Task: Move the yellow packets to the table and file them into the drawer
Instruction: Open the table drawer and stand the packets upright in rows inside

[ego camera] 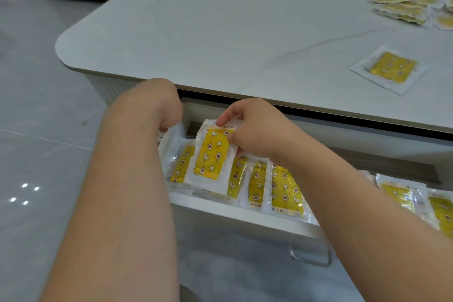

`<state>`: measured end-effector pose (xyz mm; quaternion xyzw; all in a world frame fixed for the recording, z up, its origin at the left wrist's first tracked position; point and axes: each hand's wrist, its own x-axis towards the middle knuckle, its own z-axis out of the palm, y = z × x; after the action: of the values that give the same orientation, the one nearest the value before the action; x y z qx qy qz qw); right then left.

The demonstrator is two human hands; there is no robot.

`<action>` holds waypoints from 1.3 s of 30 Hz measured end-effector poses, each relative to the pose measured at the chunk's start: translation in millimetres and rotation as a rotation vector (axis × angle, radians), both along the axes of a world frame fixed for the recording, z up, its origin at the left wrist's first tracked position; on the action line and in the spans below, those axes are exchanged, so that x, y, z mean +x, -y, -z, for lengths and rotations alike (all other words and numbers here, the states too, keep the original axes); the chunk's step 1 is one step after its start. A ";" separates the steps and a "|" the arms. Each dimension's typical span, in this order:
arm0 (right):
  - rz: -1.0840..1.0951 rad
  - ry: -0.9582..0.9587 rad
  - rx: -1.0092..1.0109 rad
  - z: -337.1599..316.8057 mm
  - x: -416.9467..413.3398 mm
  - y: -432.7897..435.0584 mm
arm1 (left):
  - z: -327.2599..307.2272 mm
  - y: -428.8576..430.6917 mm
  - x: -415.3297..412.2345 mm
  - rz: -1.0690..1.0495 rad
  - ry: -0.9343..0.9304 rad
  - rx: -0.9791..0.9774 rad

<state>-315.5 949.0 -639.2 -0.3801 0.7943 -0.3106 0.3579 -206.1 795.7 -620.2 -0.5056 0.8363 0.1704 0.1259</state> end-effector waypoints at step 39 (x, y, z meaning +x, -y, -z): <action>0.725 -0.442 -0.130 -17.3 -165.4 -187.5 | -2.4 -195.6 -182.6 0.509 -0.757 -0.146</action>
<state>-480.9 1136.5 -621.9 -0.1556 0.9128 -0.3769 0.0223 -388.7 991.3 -617.8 -0.1939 0.9308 0.2475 -0.1865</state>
